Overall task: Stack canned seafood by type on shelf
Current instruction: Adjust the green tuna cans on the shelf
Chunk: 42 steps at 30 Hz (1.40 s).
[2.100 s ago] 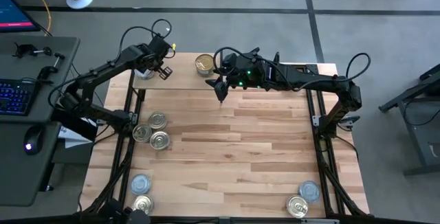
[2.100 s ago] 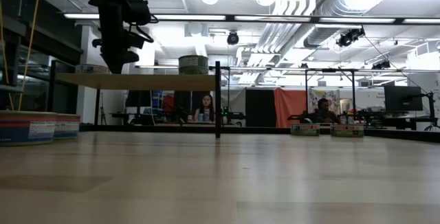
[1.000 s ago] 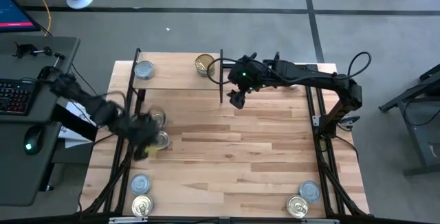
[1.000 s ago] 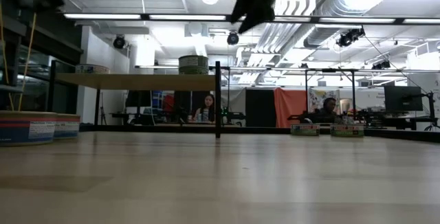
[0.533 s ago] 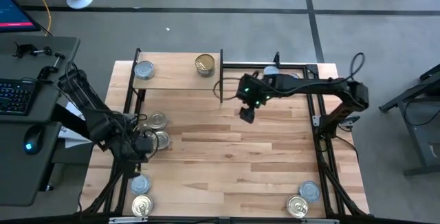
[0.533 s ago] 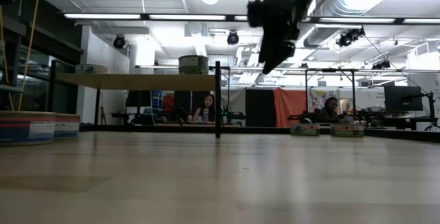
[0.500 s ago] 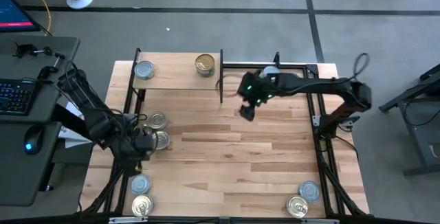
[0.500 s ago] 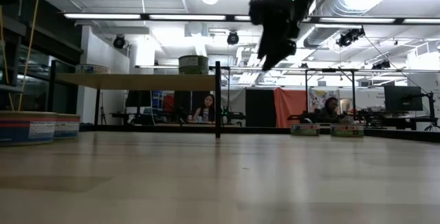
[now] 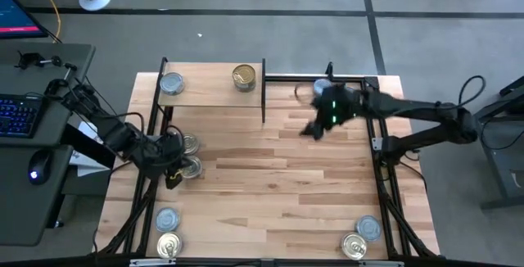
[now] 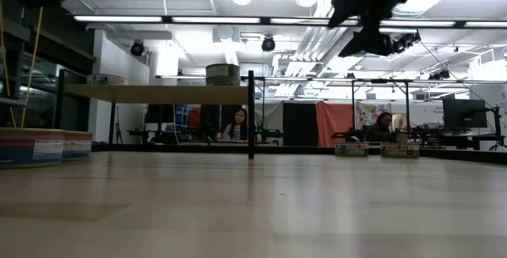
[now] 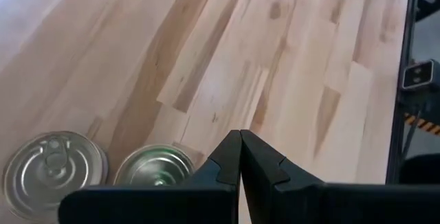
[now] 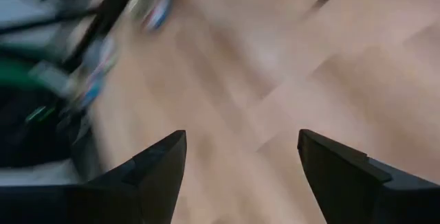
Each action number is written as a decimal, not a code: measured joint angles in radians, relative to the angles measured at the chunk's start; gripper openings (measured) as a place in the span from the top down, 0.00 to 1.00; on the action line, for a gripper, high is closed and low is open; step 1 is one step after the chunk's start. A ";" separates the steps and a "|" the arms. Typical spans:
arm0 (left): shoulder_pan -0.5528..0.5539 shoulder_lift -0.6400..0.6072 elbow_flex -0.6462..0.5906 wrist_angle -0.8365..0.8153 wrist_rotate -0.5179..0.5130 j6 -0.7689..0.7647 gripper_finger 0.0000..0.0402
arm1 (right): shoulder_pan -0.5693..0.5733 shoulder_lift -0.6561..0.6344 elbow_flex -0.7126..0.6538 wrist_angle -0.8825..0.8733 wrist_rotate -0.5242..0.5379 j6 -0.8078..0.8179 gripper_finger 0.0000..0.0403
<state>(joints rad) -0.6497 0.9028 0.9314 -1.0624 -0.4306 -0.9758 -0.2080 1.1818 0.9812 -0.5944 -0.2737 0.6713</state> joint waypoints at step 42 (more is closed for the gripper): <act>0.013 -0.226 0.000 0.014 -0.101 0.085 1.00 | 0.877 0.010 -0.162 -0.194 0.204 1.112 0.33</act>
<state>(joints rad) -0.6369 0.6769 0.9310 -1.0481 -0.5320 -0.8911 0.6690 1.1919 0.8196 -0.7887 -0.0697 1.7836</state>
